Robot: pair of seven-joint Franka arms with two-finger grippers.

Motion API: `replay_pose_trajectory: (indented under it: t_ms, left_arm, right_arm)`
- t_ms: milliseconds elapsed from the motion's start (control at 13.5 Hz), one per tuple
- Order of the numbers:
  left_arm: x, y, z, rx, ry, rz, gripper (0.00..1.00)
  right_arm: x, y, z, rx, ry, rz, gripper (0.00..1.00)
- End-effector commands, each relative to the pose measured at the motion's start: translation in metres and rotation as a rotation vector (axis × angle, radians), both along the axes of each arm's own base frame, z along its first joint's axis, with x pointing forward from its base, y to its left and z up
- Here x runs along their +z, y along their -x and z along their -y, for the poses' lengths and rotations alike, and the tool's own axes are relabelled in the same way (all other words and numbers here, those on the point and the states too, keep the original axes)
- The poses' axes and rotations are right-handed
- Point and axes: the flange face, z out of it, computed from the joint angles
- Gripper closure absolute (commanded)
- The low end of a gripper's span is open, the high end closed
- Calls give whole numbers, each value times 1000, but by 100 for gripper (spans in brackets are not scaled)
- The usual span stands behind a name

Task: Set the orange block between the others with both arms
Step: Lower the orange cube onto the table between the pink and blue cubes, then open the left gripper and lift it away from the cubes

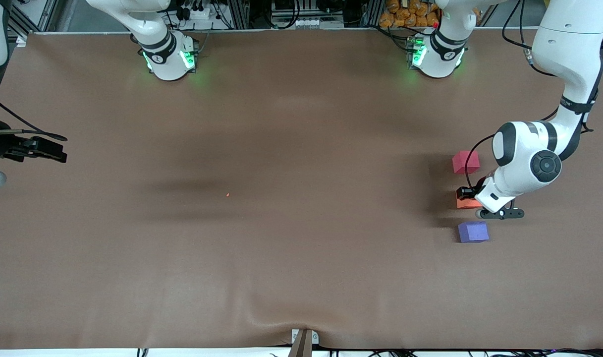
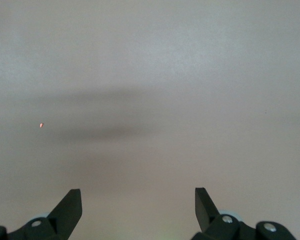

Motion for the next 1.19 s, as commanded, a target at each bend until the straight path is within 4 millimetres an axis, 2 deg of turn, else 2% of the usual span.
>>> replay_pose_trajectory:
  t_ms: [0, 148, 223, 297, 371, 594, 816, 1113]
  left_arm:
    - [-4, -1, -3, 5, 2, 9, 100]
    - [-4, -1, -4, 8, 1, 9, 94]
    - [-5, -1, -4, 10, 3, 7, 81]
    - [-4, -1, -3, 10, 2, 9, 34]
    - [-4, -2, -2, 4, 2, 10, 0]
    - [8, -6, 1, 4, -2, 27, 0]
    - [51, -12, 7, -4, -11, 91, 0]
    - [125, -14, 7, -4, -35, 156, 0]
  right_arm:
    - [8, 3, -2, -6, 4, 10, 0]
    - [8, 3, -3, -4, 4, 10, 0]
    - [8, 3, -4, -3, 4, 10, 0]
    - [8, 3, -6, 0, 2, 10, 0]
    - [8, 3, -6, 0, 2, 10, 0]
    - [7, 3, -6, 0, 4, 7, 0]
    - [7, 4, -1, -8, 4, 7, 0]
    - [6, 3, -6, 0, 4, 6, 0]
